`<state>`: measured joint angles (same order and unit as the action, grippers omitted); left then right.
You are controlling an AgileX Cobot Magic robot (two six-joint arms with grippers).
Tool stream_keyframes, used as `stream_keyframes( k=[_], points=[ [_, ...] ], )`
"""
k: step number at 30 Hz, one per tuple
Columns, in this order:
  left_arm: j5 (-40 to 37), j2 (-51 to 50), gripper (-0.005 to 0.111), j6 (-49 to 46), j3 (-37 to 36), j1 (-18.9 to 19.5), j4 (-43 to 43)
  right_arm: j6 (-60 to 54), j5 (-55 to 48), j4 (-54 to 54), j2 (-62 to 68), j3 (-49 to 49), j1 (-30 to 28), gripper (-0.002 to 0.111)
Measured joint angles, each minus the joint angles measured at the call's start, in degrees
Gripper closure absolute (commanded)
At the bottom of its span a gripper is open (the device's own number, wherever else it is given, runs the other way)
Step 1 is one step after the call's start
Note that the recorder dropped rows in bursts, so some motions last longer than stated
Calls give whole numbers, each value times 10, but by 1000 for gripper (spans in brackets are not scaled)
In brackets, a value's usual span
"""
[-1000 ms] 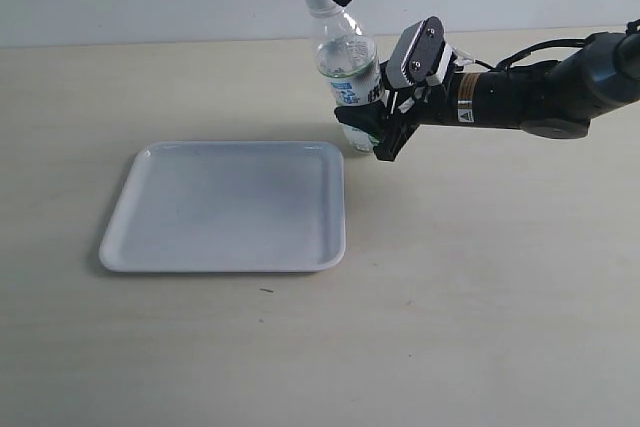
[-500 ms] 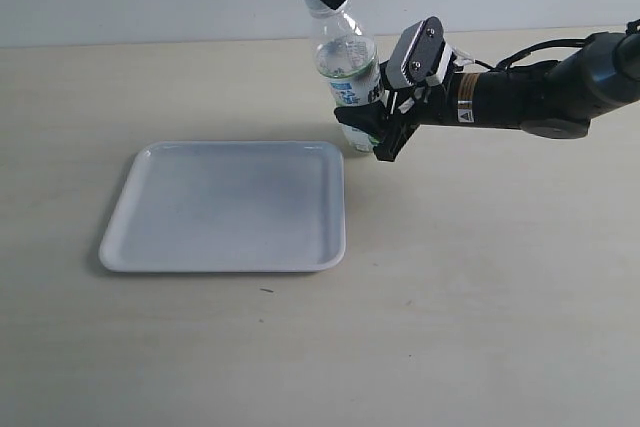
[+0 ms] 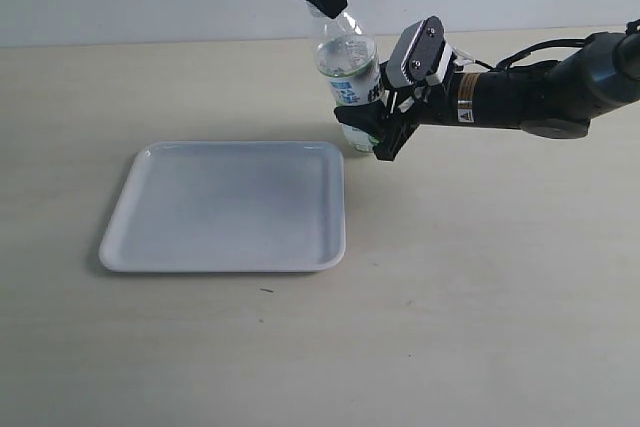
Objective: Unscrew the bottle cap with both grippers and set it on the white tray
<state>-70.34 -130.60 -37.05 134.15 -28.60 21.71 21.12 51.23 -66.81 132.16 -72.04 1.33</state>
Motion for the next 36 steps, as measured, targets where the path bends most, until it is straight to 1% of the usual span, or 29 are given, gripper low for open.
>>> stream_keyframes(
  k=[8, 9, 12, 14, 36],
  points=[
    [0, 0, 59, 7, 0, 0, 1, 0, 0, 0, 0, 0, 0, 108],
    [0, 0, 56, 8, 0, 0, 1, 0, 0, 0, 0, 0, 0, 108],
    [0, 0, 42, 10, 0, 0, 1, 0, 0, 0, 0, 0, 0, 108],
    [0, 0, 38, 10, 0, 0, 1, 0, 0, 0, 0, 0, 0, 108],
    [0, 2, 38, 13, 0, 0, 0, 0, 0, 0, 0, 0, 0, 108]
  ],
)
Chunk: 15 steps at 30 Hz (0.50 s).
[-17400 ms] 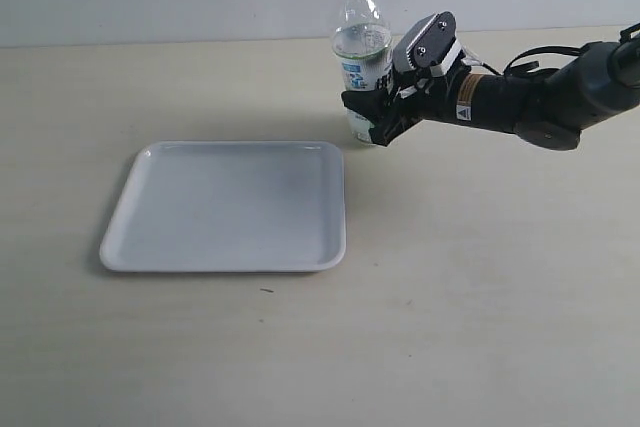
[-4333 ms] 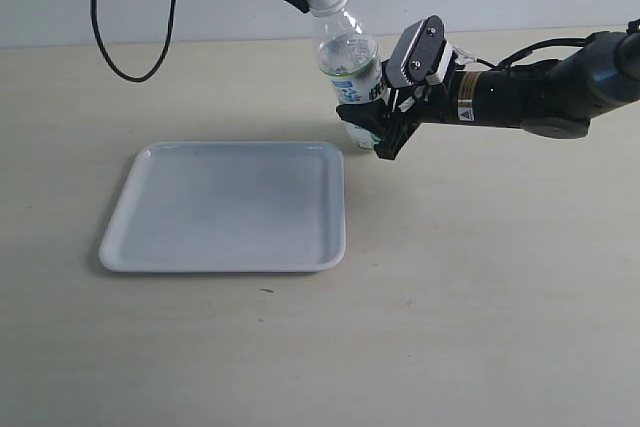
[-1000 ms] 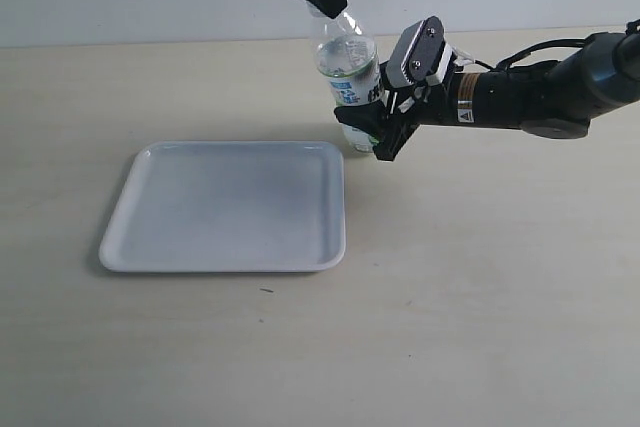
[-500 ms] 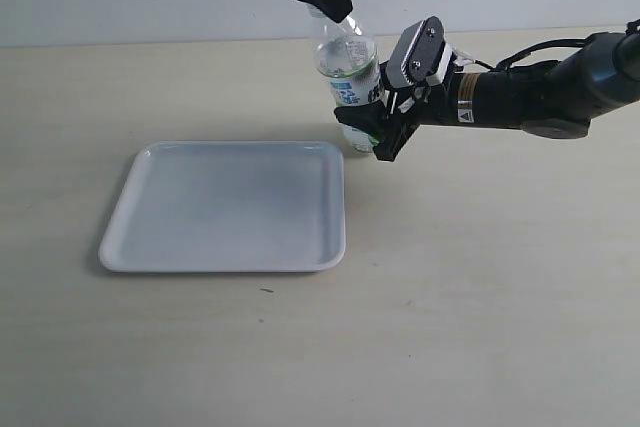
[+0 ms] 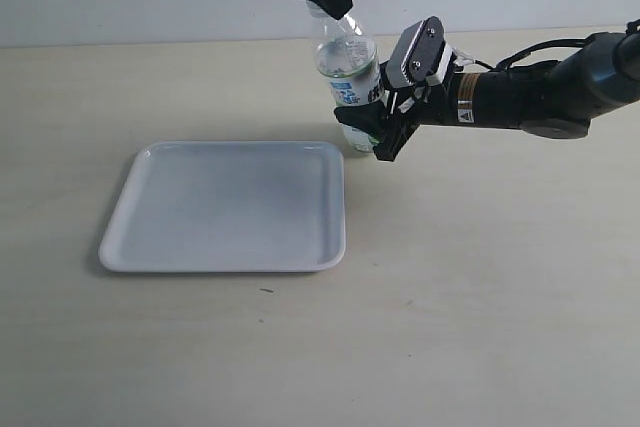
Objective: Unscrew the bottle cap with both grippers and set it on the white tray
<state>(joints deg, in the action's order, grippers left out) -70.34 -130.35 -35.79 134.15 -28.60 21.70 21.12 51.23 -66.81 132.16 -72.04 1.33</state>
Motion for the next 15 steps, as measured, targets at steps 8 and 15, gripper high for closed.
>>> stream_keyframes(
  k=[8, 15],
  points=[
    [0, 7, 38, 0, 0, 0, -3, 0, 0, 0, 0, 0, 0, 108],
    [0, 11, 41, 0, 0, 0, -3, 0, 0, 0, 0, 0, 0, 108]
  ],
)
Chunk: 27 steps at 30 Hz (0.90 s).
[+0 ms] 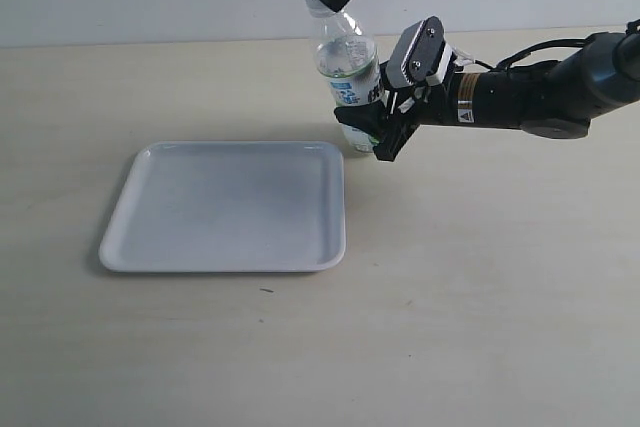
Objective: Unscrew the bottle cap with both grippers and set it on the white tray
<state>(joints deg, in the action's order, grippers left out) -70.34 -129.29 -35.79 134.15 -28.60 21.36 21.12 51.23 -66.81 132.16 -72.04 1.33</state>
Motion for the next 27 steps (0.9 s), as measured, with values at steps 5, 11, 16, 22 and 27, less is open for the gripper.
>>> stream_keyframes(
  k=[5, 11, 16, 22, 27],
  points=[
    [0, 0, 65, 7, 0, 0, 0, 0, 0, 0, 0, 0, 0, 108],
    [0, 0, 69, 11, 0, 0, 0, 2, 0, 0, 0, 0, 0, 108],
    [0, 0, 100, 24, 0, 0, 0, 3, 0, 0, 0, 0, 0, 108],
    [1, 0, 107, 86, 0, 0, 0, 3, 1, 0, 1, 0, 0, 108],
    [1, 1, 107, 213, 0, 0, 1, 3, 4, 0, 1, 0, 0, 108]
  ],
)
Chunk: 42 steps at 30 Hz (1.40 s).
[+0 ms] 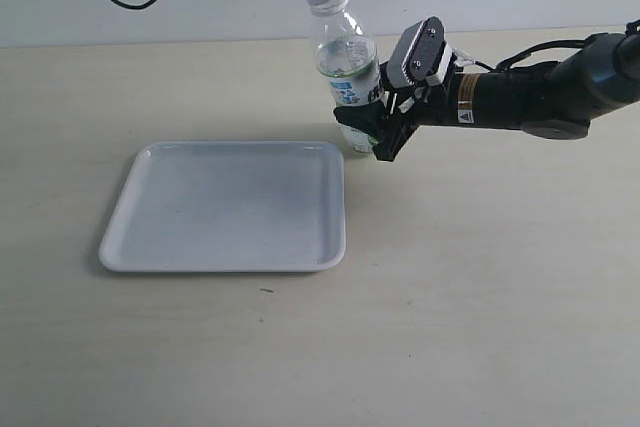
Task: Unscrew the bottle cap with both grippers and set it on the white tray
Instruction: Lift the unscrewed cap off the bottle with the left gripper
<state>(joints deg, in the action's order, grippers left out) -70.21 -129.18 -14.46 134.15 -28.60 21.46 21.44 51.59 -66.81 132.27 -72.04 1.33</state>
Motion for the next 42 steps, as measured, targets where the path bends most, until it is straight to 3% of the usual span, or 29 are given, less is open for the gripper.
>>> stream_keyframes(
  k=[7, 28, 42],
  points=[
    [0, 1, 107, 145, 0, -4, -9, 1, 1, 0, 0, 0, 0, 108],
    [10, 8, 107, 431, 0, -27, -50, 19, 3, 2, 1, 0, 0, 108],
    [2, 24, 107, 453, 0, -29, -50, 34, 5, 10, 5, 0, 0, 108]
  ],
)
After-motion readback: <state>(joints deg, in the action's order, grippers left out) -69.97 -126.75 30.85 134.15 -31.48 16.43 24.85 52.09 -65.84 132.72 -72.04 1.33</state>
